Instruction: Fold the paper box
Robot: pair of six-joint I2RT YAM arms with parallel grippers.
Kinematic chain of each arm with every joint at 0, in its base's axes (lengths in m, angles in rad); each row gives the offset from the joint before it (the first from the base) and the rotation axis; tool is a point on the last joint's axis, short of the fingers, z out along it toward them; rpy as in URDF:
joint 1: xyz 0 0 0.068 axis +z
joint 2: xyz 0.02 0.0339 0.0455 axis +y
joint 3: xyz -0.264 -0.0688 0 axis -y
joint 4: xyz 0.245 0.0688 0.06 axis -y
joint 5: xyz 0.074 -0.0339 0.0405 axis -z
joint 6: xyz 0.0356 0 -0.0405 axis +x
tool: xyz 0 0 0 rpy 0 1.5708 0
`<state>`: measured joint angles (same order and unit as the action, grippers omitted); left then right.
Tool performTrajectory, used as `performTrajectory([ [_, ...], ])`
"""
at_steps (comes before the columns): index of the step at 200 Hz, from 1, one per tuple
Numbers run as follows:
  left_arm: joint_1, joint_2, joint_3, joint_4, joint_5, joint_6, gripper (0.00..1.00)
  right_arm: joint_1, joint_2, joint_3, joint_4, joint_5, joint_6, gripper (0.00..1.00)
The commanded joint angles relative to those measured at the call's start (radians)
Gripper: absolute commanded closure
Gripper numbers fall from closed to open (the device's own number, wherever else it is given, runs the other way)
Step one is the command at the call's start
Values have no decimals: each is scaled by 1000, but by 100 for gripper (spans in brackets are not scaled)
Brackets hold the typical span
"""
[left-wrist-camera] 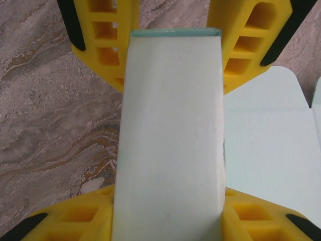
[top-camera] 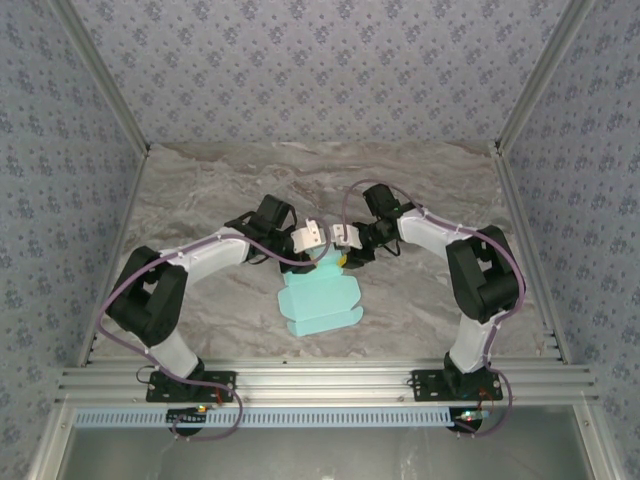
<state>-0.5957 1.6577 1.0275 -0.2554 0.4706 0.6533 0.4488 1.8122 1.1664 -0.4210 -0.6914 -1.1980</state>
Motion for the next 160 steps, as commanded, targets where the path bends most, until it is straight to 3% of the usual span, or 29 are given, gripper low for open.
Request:
performTrajectory([
  [1, -2, 17, -4, -3, 32, 0, 61, 7, 22, 8, 52, 43, 96, 62],
  [60, -4, 13, -16, 17, 31, -22, 61, 71, -29, -110, 366, 319, 425, 68],
  [94, -3, 14, -23, 16, 31, -25, 61, 100, -32, -135, 437, 415, 512, 69],
  [123, -4, 24, -15, 9, 20, -12, 61, 81, -46, -134, 374, 313, 423, 61],
  [148, -4, 15, -16, 8, 17, -9, 61, 25, -61, -114, 181, 132, 206, 45],
  [160, -4, 14, -16, 7, 16, 1, 61, -7, -56, -98, 69, 70, 91, 43],
])
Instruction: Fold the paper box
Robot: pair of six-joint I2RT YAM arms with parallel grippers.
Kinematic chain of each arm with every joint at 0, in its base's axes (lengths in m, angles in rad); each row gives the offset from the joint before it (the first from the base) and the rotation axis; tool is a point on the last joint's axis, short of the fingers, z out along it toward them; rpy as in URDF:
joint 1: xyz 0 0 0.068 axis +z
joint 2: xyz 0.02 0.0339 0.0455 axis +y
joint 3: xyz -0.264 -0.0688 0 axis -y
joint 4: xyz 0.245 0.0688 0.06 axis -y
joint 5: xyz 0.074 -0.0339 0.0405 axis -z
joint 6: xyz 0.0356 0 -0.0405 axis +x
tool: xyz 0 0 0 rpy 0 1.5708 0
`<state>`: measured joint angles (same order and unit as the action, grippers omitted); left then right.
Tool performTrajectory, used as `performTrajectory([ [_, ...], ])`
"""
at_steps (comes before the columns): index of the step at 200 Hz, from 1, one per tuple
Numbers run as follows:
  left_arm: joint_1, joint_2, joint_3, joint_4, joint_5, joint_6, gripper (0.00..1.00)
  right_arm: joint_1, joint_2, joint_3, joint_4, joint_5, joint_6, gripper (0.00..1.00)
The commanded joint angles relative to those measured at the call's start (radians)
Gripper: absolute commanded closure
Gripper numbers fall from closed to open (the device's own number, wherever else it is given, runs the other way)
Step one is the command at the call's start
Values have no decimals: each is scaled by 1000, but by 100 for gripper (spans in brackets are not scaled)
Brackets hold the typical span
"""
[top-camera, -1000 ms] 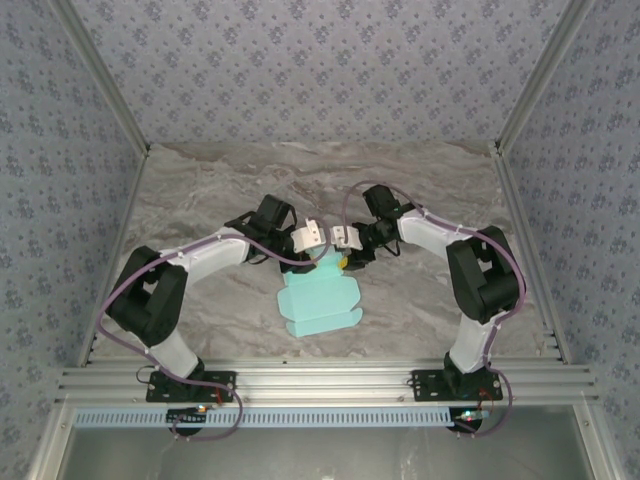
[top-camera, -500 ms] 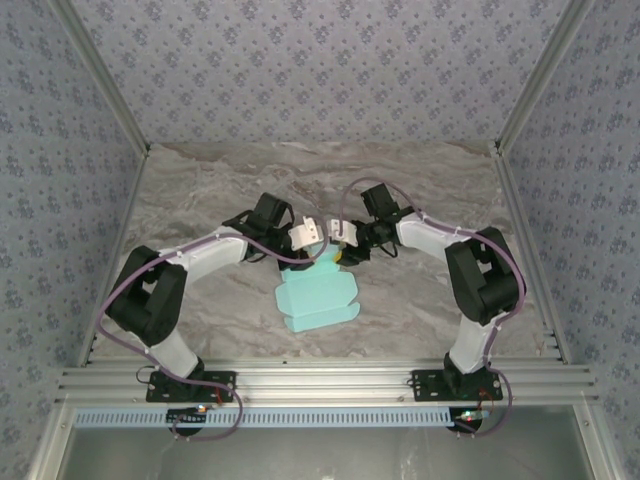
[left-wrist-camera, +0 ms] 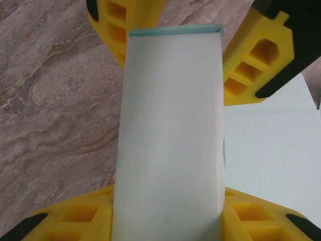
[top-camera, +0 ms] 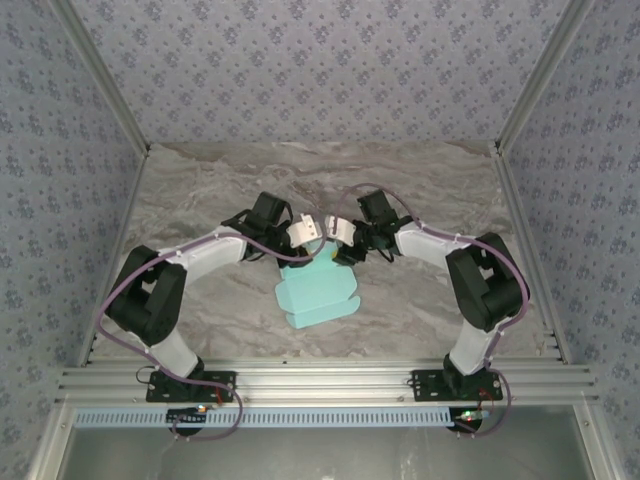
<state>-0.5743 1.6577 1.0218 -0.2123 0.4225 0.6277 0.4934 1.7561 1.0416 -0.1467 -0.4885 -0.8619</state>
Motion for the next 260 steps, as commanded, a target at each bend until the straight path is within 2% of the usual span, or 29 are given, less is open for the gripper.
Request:
performTrajectory([
  [1, -25, 14, -10, -37, 64, 26, 61, -54, 0, 29, -209, -138, -255, 43],
  [13, -25, 19, -5, -45, 59, 36, 61, -78, 1, 42, -297, -189, -358, 41],
  [31, -24, 21, 1, -56, 59, 40, 61, -103, -9, 30, -292, -234, -397, 38],
  [55, -25, 21, -5, -36, 69, 34, 61, -90, 16, 65, -341, -203, -448, 35],
  [72, -24, 28, 0, -35, 68, 34, 61, -64, 42, 86, -350, -155, -455, 36],
  [97, -25, 21, -9, -26, 76, 26, 61, -37, 63, 63, -237, -96, -402, 36],
  [112, -24, 19, -15, -24, 79, 27, 61, -41, 87, 79, -234, -81, -396, 36],
  [185, -26, 13, -10, -41, 72, 33, 61, -31, 143, 185, -305, -132, -444, 34],
  [260, -26, 1, -29, -22, 67, 16, 61, -11, 167, 209, -303, -85, -416, 55],
])
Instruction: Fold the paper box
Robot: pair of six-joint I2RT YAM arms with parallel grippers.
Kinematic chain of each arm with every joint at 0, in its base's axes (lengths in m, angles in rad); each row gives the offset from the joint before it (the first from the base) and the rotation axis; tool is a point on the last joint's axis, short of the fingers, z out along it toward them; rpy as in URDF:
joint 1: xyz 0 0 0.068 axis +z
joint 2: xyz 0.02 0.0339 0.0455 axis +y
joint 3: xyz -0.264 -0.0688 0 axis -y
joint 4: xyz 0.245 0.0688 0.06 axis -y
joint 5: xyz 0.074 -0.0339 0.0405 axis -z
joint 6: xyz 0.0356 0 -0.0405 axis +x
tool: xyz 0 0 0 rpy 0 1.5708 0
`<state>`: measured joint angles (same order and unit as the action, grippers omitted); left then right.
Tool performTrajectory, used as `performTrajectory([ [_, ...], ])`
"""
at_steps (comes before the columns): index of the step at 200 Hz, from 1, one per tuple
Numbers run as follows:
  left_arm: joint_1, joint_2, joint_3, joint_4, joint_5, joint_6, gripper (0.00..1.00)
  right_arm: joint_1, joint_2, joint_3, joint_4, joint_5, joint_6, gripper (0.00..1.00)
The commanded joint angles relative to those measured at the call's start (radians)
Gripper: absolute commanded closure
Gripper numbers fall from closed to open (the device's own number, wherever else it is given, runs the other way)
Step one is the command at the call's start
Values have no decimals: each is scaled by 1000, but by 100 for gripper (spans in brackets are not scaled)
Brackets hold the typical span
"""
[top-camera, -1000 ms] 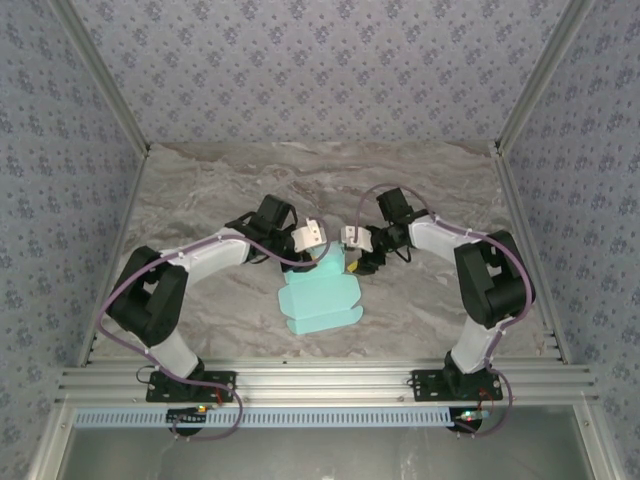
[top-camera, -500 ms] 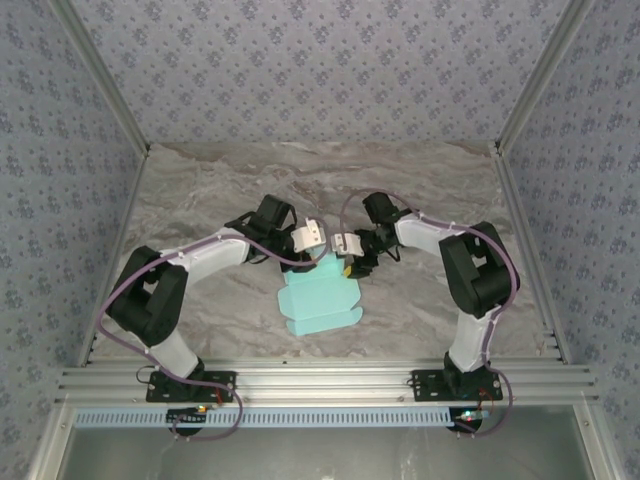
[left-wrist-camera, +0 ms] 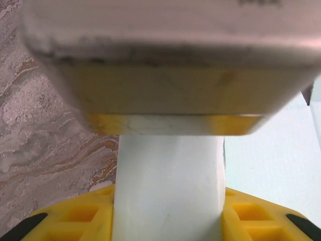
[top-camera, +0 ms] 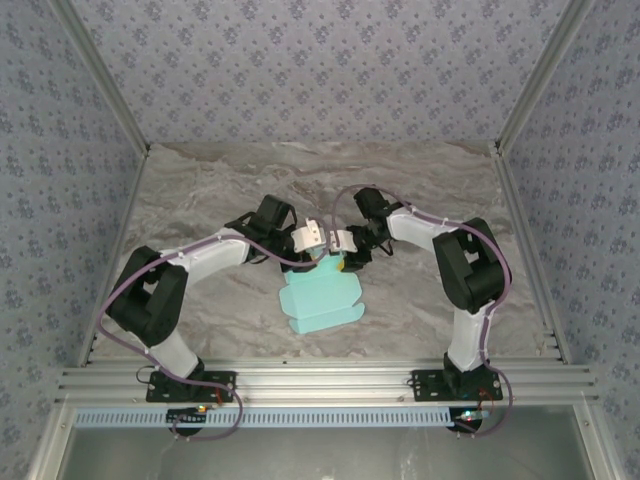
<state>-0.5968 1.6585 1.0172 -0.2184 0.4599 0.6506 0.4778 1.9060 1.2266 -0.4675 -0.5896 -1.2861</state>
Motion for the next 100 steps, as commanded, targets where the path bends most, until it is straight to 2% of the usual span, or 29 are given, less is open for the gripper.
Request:
performTrajectory([
  [1, -3, 0, -25, -16, 29, -7, 61, 5, 16, 23, 20, 17, 10, 55],
  [25, -4, 7, -24, -13, 15, -12, 61, 0, 4, 4, 65, 29, 55, 55],
  [30, -3, 8, -22, -15, 8, -16, 61, -2, -4, -4, 78, 23, 70, 51],
  [58, -4, -3, -35, 7, -28, -55, 60, -33, -66, -43, 135, -45, 150, 20],
  [71, -4, -3, -34, 14, -42, -63, 60, -50, -118, -93, 171, -80, 177, 15],
  [86, -4, 1, -28, 11, -70, -76, 60, -76, -187, -140, 208, -104, 223, 4],
  [100, -4, -4, -29, 14, -86, -93, 60, -103, -258, -198, 258, -112, 275, 3],
])
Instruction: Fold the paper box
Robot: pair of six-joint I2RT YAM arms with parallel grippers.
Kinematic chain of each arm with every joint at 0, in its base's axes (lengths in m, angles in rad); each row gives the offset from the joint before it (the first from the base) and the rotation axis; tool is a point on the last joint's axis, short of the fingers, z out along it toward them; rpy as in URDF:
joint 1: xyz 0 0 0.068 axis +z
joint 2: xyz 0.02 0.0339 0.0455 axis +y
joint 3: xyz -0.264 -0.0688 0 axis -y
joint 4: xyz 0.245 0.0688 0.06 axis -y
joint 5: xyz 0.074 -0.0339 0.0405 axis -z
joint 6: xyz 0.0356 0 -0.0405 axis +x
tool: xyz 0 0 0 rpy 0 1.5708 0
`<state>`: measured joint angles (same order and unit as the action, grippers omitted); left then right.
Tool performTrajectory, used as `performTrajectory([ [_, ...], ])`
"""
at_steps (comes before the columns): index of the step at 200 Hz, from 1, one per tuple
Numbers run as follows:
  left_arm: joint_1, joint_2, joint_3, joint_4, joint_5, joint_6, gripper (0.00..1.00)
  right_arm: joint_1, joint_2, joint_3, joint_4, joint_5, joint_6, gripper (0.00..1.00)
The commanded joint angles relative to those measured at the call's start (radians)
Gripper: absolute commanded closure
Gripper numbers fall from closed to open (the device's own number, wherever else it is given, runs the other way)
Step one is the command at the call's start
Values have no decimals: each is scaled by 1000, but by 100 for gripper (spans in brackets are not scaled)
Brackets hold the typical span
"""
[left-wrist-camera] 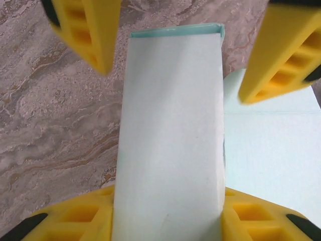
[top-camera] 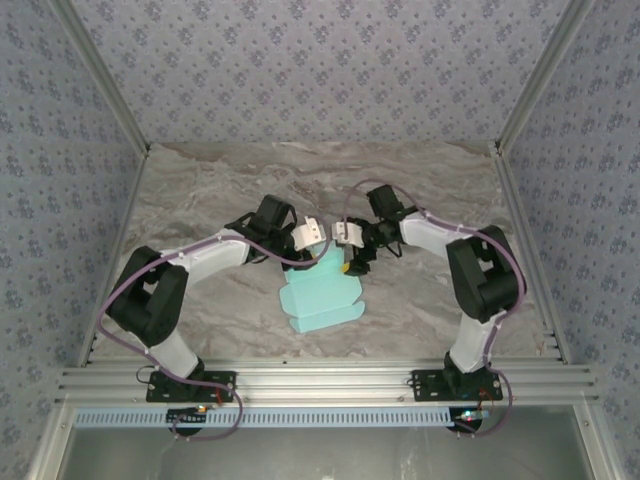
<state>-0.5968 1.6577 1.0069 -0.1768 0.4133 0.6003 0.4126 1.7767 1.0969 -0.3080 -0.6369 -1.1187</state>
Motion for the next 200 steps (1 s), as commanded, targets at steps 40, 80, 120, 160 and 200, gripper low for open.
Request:
performTrajectory([
  [40, -3, -18, -24, 13, -129, -127, 60, -72, -409, -327, 420, 119, 387, 0],
  [80, -1, -31, -15, 47, -160, -249, 59, -35, -576, -387, 499, 719, 1155, 0],
  [120, 13, -24, 19, 53, -187, -386, 59, -229, -525, -373, 224, 261, 1776, 0],
  [160, 108, -22, -13, 140, -100, -573, 59, -196, -535, -422, 94, 253, 1872, 4],
  [200, 159, -8, -39, 198, -42, -651, 59, -118, -534, -464, 125, 242, 2054, 12],
])
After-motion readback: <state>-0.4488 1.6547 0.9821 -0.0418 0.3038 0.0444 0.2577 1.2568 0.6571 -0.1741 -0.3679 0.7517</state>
